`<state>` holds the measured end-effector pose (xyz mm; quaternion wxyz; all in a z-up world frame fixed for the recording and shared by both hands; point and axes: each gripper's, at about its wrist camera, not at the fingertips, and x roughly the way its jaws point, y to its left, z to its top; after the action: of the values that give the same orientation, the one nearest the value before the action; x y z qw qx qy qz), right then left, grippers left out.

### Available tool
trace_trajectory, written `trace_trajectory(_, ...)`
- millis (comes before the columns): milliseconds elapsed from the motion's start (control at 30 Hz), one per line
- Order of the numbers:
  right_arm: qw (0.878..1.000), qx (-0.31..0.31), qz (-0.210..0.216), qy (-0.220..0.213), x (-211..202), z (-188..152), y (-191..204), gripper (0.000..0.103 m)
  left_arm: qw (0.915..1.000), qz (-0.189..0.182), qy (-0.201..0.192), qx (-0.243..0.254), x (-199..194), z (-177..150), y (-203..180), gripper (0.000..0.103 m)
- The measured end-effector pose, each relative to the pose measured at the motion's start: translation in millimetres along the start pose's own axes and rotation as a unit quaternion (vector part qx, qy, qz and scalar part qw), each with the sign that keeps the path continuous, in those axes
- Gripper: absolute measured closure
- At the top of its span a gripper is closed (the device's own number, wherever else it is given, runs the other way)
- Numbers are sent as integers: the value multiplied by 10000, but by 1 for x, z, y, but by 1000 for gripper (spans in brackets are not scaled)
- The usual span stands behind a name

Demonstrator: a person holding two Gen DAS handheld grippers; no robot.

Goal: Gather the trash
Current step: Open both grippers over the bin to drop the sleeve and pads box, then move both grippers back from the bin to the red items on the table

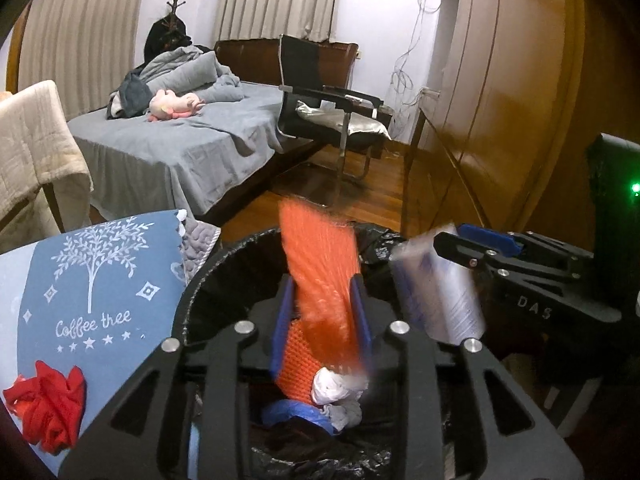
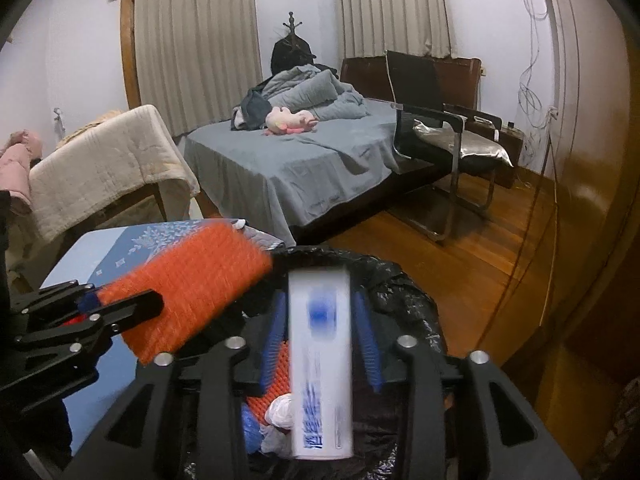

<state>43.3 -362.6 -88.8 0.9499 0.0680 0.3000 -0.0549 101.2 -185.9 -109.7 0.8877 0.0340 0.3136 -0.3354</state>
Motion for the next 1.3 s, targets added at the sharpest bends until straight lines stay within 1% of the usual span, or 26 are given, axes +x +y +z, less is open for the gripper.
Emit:
trace_trajectory(67, 10000, 9, -14, -9, -1, 0, -1, 59, 10000, 48, 10, -37, -1, -1, 4, 71)
trace_trajectory(100, 10000, 10, -24, -16, -1, 0, -2, 57, 9999, 88, 0, -62, -3, -1, 7, 67)
trace_trajectory(167, 10000, 14, -43, -52, -2, 0, -1, 46, 9997, 184, -43, -124, -7, -1, 12, 60)
trace_trajectory(200, 10000, 9, -51, -63, -2, 1, 0, 43, 9996, 230, -77, -145, -10, -1, 15, 53)
trace_trajectory(233, 9999, 0, -64, -90, -3, 1, 1, 37, 9994, 279, -115, -158, -14, -1, 18, 47)
trace_trajectory(267, 9999, -7, -70, -115, -4, 1, 1, 30, 9992, 325, -152, -164, -17, -1, 20, 45)
trace_trajectory(300, 9999, -16, -77, -153, -5, 2, 3, 27, 9990, 361, -180, -167, -20, 0, 21, 39)
trace_trajectory(333, 9998, -23, -80, -173, -6, 2, 4, 20, 9987, 418, -222, -172, -25, 1, 24, 34)
trace_trajectory(367, 9998, -29, -77, -190, -6, 2, 6, 15, 9982, 490, -278, -181, -30, 1, 28, 31)
trace_trajectory(433, 9997, -41, -61, -226, -8, 2, 10, 9, 9973, 604, -347, -220, -37, 1, 33, 24)
trace_trajectory(467, 9997, -47, -54, -237, -8, 2, 12, 6, 9967, 671, -384, -262, -43, 1, 38, 22)
trace_trajectory(500, 9997, -58, -31, -245, -8, 2, 16, 6, 9959, 743, -419, -302, -47, 0, 41, 17)
trace_trajectory(633, 9997, -101, 68, -217, -7, 3, 27, 6, 9929, 999, -498, -412, -63, -2, 55, 13)
trace_trajectory(800, 9994, -194, 207, -205, -5, 3, 46, 6, 9883, 1297, -564, -565, -82, -12, 74, 13)
trace_trajectory(1000, 9981, -363, 459, -169, -1, 0, 79, 6, 9824, 1631, -615, -669, -106, -26, 94, 12)
trace_trajectory(1300, 9935, -637, 934, -101, 11, -7, 132, 6, 9684, 2261, -643, -832, -141, -51, 133, 12)
